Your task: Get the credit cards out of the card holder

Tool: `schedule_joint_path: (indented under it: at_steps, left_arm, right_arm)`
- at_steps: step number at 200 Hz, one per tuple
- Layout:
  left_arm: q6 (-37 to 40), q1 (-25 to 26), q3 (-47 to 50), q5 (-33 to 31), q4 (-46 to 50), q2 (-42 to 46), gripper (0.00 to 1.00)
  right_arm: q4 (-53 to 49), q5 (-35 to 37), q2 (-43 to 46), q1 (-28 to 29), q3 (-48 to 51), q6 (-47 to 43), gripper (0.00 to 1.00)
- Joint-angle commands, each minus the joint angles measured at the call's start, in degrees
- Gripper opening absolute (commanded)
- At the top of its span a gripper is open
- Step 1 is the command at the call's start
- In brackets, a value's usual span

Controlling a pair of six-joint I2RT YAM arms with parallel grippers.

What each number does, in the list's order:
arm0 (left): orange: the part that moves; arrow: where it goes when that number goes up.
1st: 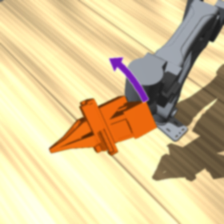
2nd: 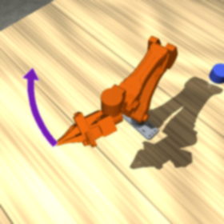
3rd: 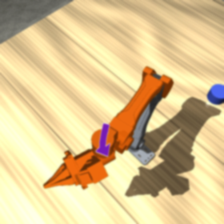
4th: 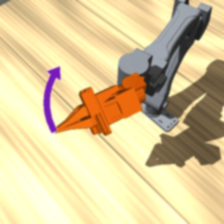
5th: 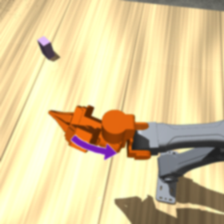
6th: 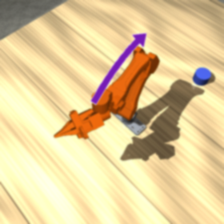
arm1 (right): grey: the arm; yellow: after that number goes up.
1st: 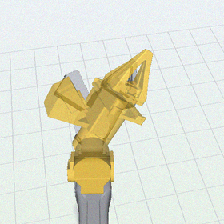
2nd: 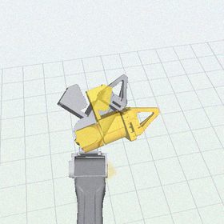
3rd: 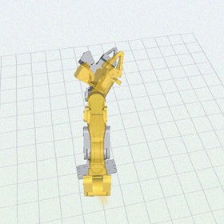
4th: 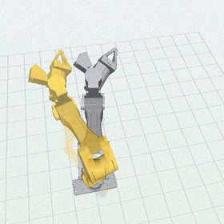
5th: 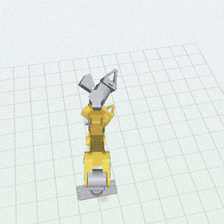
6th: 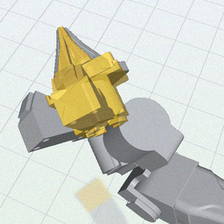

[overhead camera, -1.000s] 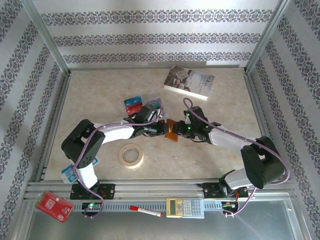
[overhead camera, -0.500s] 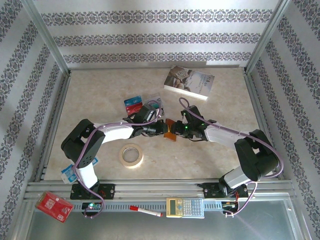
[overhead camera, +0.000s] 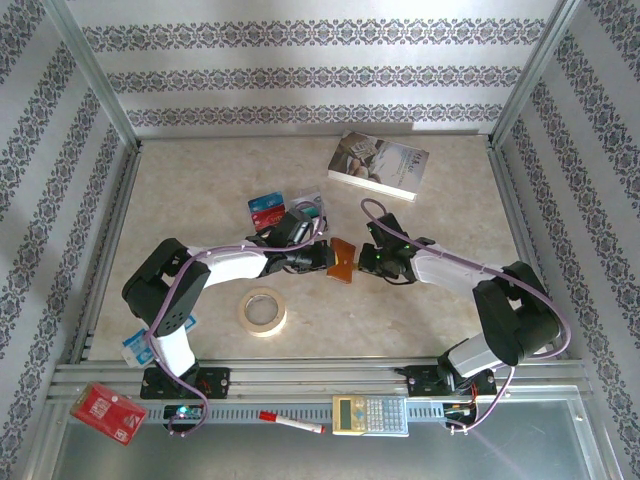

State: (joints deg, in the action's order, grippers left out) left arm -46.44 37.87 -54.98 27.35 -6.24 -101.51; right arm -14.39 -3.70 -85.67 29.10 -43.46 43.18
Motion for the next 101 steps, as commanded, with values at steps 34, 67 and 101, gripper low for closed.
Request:
schedule_joint_path:
  at_steps: [34,67,101]
  left_arm:
    - [1.47,0.06,-1.24,-0.20,1.14,0.98,0.00]
    - [1.44,0.01,-1.41,0.40,1.05,0.88,0.00]
    - [1.31,0.01,-1.28,0.84,0.80,0.78,0.00]
  right_arm:
    - [2.03,-2.41,1.92,-0.12,0.42,-1.17,0.23]
    - [2.22,-4.68,-1.40,-0.32,-1.01,-1.11,0.24]
    - [2.87,-4.64,-2.84,-0.23,-1.01,-0.77,0.24]
